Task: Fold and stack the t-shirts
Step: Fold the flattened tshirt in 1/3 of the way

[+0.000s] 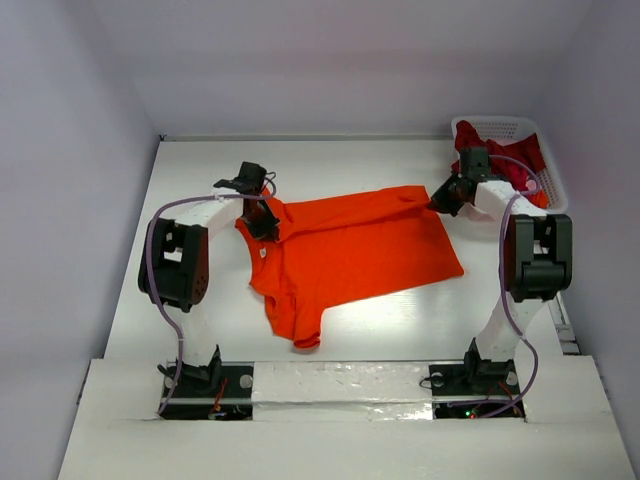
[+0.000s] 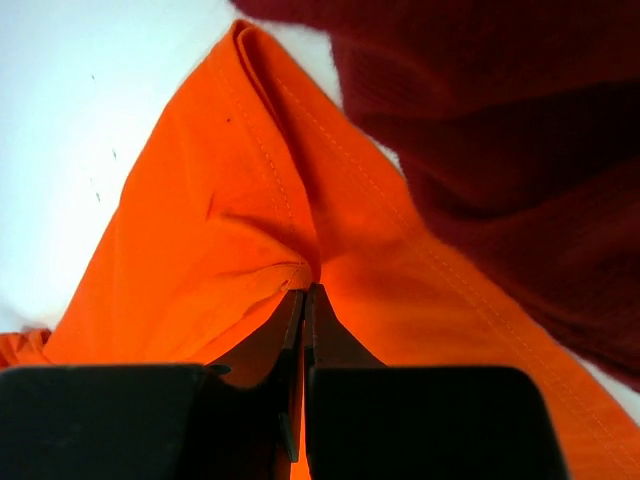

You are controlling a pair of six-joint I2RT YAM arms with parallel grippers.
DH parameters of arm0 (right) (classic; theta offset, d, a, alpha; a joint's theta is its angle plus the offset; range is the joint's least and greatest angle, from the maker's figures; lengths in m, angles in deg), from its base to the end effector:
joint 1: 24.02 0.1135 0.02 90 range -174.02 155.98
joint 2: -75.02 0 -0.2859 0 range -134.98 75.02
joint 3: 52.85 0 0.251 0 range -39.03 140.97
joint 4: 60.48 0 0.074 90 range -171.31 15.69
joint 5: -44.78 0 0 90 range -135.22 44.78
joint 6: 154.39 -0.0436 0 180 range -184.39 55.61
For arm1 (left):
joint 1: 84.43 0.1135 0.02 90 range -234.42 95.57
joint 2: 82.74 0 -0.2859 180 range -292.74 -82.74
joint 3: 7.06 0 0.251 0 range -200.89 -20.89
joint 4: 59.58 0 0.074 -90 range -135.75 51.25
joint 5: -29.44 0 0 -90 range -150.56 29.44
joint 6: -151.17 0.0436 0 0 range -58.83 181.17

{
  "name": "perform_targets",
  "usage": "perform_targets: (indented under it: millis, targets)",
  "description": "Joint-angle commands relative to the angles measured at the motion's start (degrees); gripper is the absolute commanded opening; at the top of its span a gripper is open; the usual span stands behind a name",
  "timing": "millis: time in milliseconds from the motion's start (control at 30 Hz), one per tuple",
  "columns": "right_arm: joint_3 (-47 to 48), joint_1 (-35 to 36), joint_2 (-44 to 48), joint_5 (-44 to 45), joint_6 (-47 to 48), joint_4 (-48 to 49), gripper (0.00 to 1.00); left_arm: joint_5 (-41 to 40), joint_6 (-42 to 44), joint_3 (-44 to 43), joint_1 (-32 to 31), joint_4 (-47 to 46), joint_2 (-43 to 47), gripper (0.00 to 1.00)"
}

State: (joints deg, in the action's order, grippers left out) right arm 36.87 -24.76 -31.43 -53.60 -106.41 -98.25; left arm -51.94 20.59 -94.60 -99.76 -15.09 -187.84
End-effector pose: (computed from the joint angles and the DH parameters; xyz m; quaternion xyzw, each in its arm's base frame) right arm 0.4094 0.0011 0.2201 0.3255 0.8926 0.1723 0.2600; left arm 0.3731 -0.1091 0.2104 -0.1938 0.9482 -0.1773 0.1785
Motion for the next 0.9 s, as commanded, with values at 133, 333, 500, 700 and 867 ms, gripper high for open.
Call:
perform_targets:
  millis: [133, 333, 500, 700, 867]
  targets:
    - [-1.45, -0.23, 3.8, 2.93, -0.08, 2.59, 0.22, 0.17, 0.06, 4.19, -0.22, -1.74, 2.53, 0.13]
    - [-3.83, -0.23, 6.96, 5.04, -0.78, 3.47, 0.81, -0.8, 0.32, 5.07, -0.22, -1.3, 3.58, 0.33]
    - [-4.53, -0.23, 11.52, 7.32, 0.88, 2.15, 0.84, -3.7, 0.94, 2.7, -0.22, 1.86, 6.3, 0.51]
    - [-6.37, -0.23, 19.16, 8.21, 4.66, -1.19, 0.85, -7.83, 1.81, -1.87, -0.22, 5.29, 14.21, 0.62]
    - [-11.38, 0.55, 26.28, 6.45, 6.33, -2.33, 0.84, -7.57, 2.17, 2.33, -0.84, 7.13, 23.61, 0.53]
